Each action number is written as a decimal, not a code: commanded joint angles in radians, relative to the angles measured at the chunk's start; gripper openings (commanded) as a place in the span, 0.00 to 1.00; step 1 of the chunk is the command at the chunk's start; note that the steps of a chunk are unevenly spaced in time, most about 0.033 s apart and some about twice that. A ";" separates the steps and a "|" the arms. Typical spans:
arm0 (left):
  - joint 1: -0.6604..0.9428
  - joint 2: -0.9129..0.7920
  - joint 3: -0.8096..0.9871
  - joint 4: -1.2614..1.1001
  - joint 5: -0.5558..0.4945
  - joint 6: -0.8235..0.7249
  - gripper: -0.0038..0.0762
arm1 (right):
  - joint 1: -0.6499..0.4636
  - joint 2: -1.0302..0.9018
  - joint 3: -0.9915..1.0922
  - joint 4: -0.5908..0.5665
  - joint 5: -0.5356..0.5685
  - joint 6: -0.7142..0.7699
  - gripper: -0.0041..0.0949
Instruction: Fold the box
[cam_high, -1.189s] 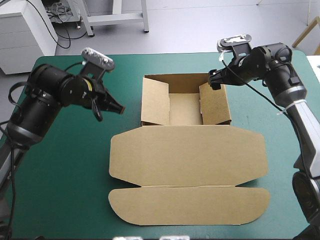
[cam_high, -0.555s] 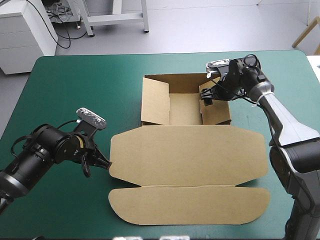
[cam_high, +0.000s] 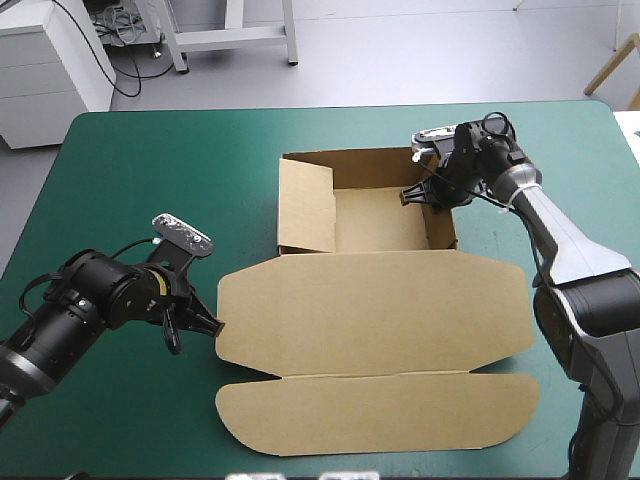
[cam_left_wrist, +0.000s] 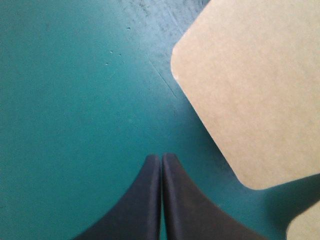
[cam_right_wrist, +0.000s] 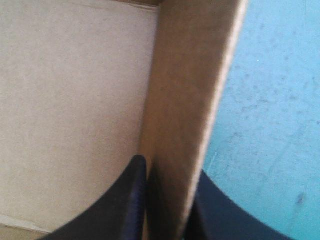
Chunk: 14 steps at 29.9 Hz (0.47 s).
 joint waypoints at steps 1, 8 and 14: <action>-0.007 -0.023 -0.025 0.007 -0.034 -0.013 0.04 | -0.001 -0.055 -0.023 0.007 -0.021 -0.008 0.03; -0.007 -0.023 -0.025 0.002 -0.034 -0.013 0.04 | -0.012 -0.076 -0.025 -0.030 -0.086 -0.008 0.02; -0.007 -0.023 -0.025 0.004 -0.028 -0.013 0.04 | -0.094 -0.111 -0.045 -0.091 -0.127 -0.014 0.02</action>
